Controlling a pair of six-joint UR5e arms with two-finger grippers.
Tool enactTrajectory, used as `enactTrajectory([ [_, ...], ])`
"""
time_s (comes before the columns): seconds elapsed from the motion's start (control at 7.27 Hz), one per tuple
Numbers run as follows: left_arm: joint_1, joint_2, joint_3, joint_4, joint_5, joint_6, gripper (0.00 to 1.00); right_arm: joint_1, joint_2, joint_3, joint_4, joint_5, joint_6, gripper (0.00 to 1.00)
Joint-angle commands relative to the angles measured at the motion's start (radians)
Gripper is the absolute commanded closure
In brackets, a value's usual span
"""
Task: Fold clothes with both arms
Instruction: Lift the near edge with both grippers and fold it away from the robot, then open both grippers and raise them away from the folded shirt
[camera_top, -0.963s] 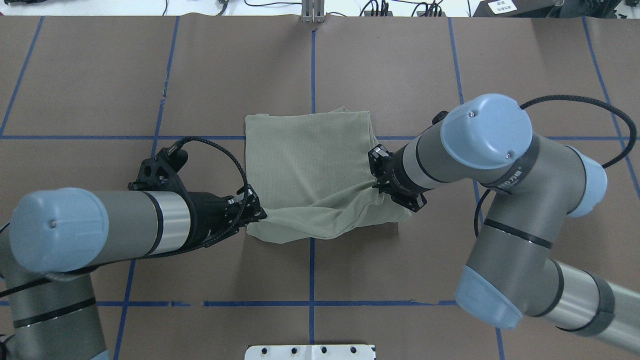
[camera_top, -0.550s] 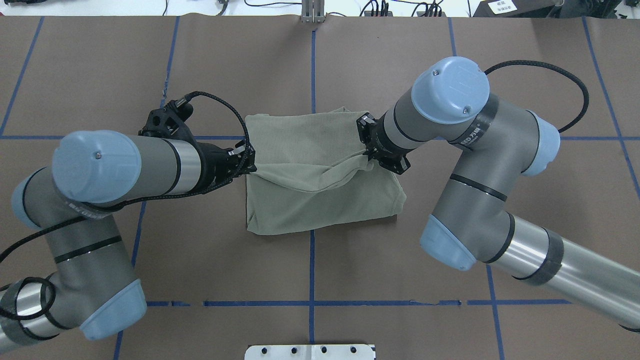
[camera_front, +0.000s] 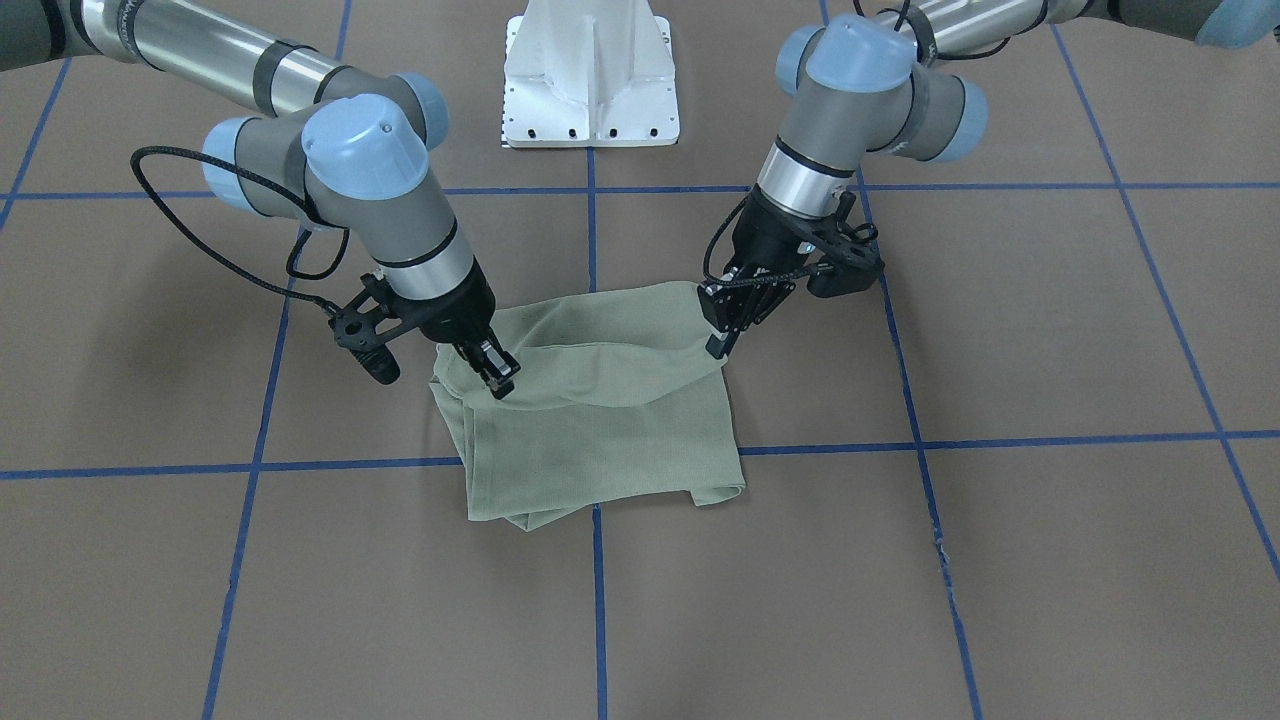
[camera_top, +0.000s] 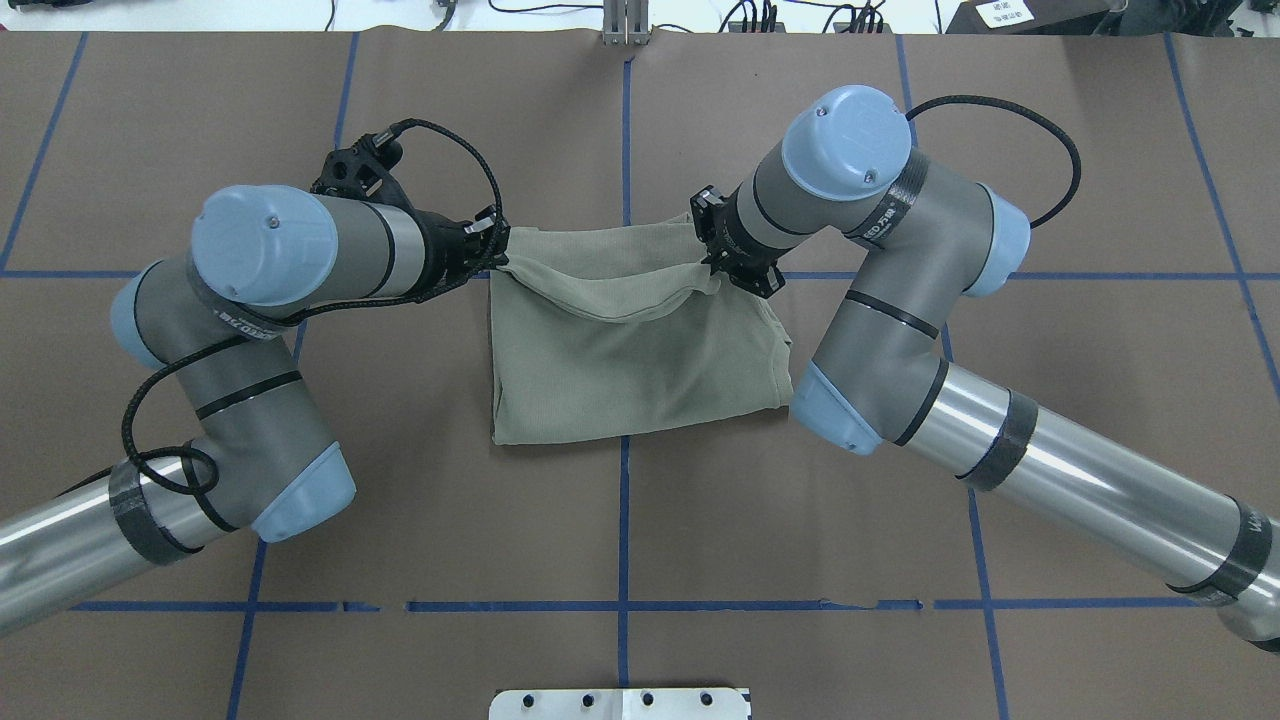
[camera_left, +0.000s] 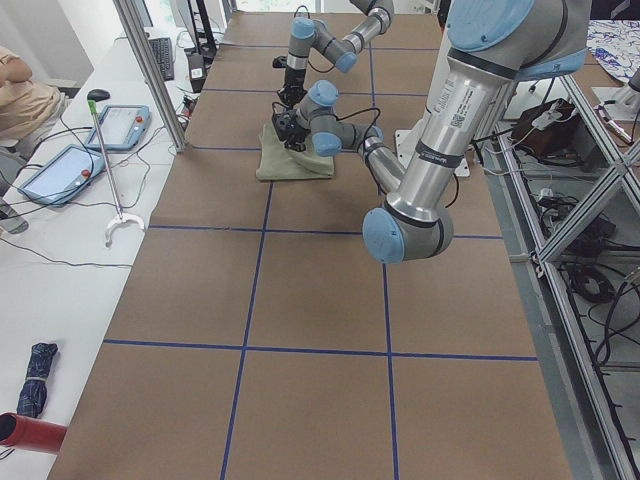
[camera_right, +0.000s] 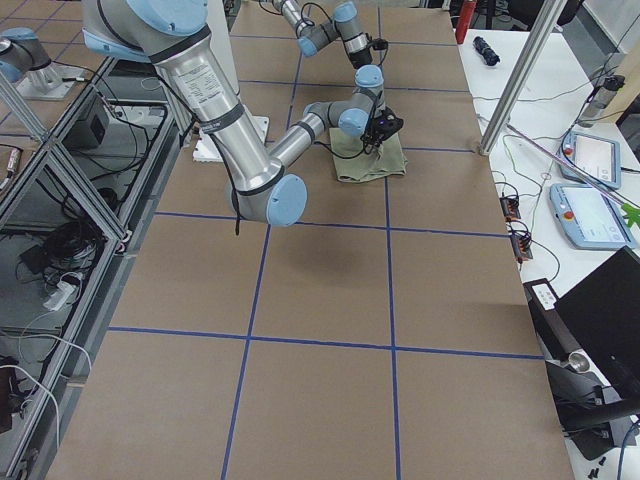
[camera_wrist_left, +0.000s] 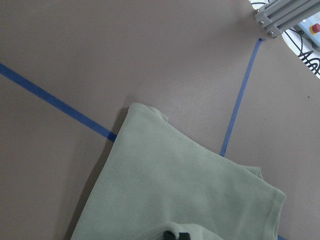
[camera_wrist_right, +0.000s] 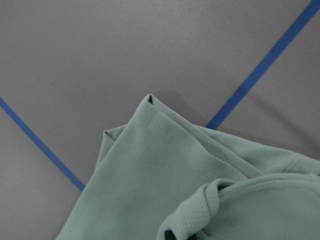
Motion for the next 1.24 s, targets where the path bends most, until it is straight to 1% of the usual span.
enactTrajectory([
  [0.0, -0.033, -0.061, 0.189, -0.095, 0.002, 0.063, 1.00, 0.008, 0.049, -0.144, 0.085, 0.004, -0.015, 0.98],
  [0.14, -0.049, -0.090, 0.360, -0.241, 0.011, 0.109, 0.57, 0.013, 0.073, -0.261, 0.178, 0.001, -0.138, 0.01],
  [0.28, -0.104, -0.099, 0.453, -0.331, 0.011, 0.215, 0.39, 0.072, 0.078, -0.333, 0.208, 0.016, -0.307, 0.00],
  [0.41, -0.131, -0.100, 0.452, -0.333, 0.008, 0.253, 0.38, 0.165, 0.071, -0.357, 0.207, 0.107, -0.448, 0.00],
  [0.55, -0.131, -0.100, 0.451, -0.336, 0.005, 0.255, 0.38, 0.218, 0.058, -0.369, 0.204, 0.140, -0.548, 0.00],
  [0.69, -0.137, -0.098, 0.449, -0.338, -0.001, 0.256, 0.38, 0.246, 0.031, -0.369, 0.205, 0.145, -0.636, 0.00],
  [0.83, -0.164, -0.093, 0.448, -0.342, -0.063, 0.279, 0.38, 0.267, 0.017, -0.368, 0.204, 0.168, -0.676, 0.00],
  [0.96, -0.200, -0.083, 0.431, -0.342, -0.147, 0.363, 0.38, 0.293, -0.001, -0.360, 0.204, 0.201, -0.711, 0.00],
  [1.1, -0.241, -0.011, 0.372, -0.341, -0.215, 0.478, 0.38, 0.344, -0.044, -0.358, 0.201, 0.250, -0.815, 0.00],
])
